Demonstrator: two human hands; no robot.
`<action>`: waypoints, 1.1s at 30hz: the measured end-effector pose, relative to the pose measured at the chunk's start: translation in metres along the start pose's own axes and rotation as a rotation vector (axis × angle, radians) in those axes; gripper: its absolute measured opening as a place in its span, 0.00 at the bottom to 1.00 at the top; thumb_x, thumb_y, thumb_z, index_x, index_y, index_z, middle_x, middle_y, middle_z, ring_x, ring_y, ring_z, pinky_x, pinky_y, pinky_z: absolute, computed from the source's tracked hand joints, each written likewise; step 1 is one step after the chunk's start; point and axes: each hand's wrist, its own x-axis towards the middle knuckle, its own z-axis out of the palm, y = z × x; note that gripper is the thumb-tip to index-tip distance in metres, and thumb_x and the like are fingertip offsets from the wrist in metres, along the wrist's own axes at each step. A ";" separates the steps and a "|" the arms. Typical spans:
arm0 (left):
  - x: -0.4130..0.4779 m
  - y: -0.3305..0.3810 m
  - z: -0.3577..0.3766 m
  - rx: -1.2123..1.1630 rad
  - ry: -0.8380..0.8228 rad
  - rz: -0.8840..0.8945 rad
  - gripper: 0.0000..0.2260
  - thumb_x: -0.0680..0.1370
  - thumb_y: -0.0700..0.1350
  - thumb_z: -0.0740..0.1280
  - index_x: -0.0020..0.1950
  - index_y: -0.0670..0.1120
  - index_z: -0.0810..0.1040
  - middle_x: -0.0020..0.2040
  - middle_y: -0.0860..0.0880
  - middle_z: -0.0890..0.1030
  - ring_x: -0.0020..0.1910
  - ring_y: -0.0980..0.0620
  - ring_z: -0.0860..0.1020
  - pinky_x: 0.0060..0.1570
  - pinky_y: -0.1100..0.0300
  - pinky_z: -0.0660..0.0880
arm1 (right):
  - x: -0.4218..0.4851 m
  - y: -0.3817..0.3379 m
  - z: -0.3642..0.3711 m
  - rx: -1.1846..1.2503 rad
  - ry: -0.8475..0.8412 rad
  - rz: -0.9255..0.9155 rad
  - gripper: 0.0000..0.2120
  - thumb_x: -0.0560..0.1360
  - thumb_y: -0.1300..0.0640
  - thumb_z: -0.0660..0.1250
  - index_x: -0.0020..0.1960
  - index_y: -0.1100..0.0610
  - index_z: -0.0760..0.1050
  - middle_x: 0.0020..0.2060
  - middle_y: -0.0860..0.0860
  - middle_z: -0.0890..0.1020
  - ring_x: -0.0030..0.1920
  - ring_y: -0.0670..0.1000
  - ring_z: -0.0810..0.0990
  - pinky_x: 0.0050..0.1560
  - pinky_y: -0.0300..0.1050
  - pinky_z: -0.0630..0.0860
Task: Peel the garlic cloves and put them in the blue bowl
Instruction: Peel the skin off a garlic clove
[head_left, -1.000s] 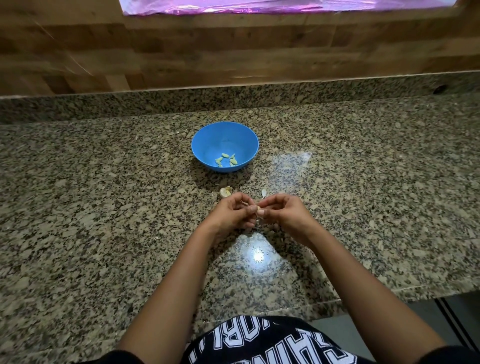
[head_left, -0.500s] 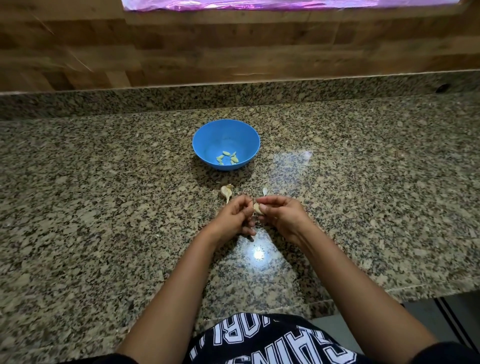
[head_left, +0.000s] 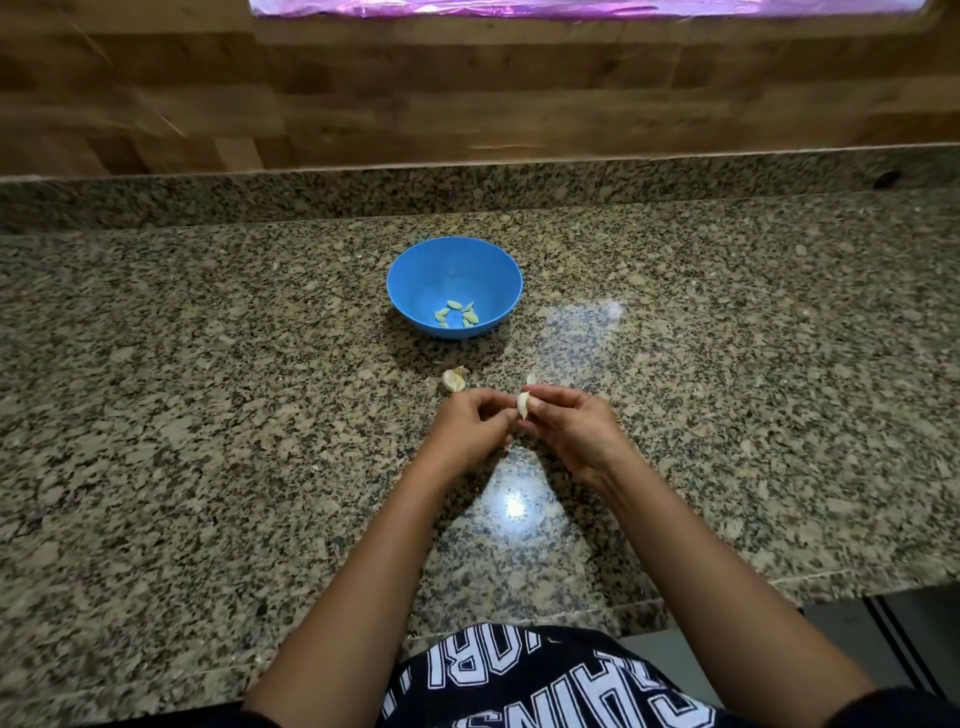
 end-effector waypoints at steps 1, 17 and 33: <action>0.000 0.000 0.001 0.013 0.021 0.008 0.04 0.76 0.42 0.68 0.49 0.49 0.79 0.43 0.49 0.83 0.38 0.52 0.81 0.37 0.59 0.80 | 0.000 0.000 0.000 -0.011 -0.004 -0.004 0.06 0.73 0.72 0.63 0.48 0.67 0.77 0.45 0.60 0.81 0.43 0.54 0.82 0.45 0.42 0.81; -0.001 -0.001 0.004 0.002 0.071 0.044 0.03 0.74 0.39 0.71 0.43 0.47 0.79 0.40 0.44 0.84 0.37 0.50 0.82 0.44 0.55 0.81 | -0.007 -0.001 0.002 -0.174 0.011 -0.070 0.07 0.72 0.74 0.64 0.42 0.65 0.77 0.39 0.59 0.81 0.38 0.53 0.81 0.39 0.39 0.80; -0.002 -0.005 0.003 -0.131 0.013 0.015 0.05 0.73 0.37 0.71 0.48 0.45 0.80 0.44 0.42 0.83 0.40 0.51 0.81 0.44 0.58 0.79 | -0.007 -0.005 0.003 -0.146 0.013 -0.002 0.04 0.73 0.72 0.64 0.47 0.69 0.76 0.42 0.61 0.81 0.36 0.54 0.82 0.36 0.40 0.81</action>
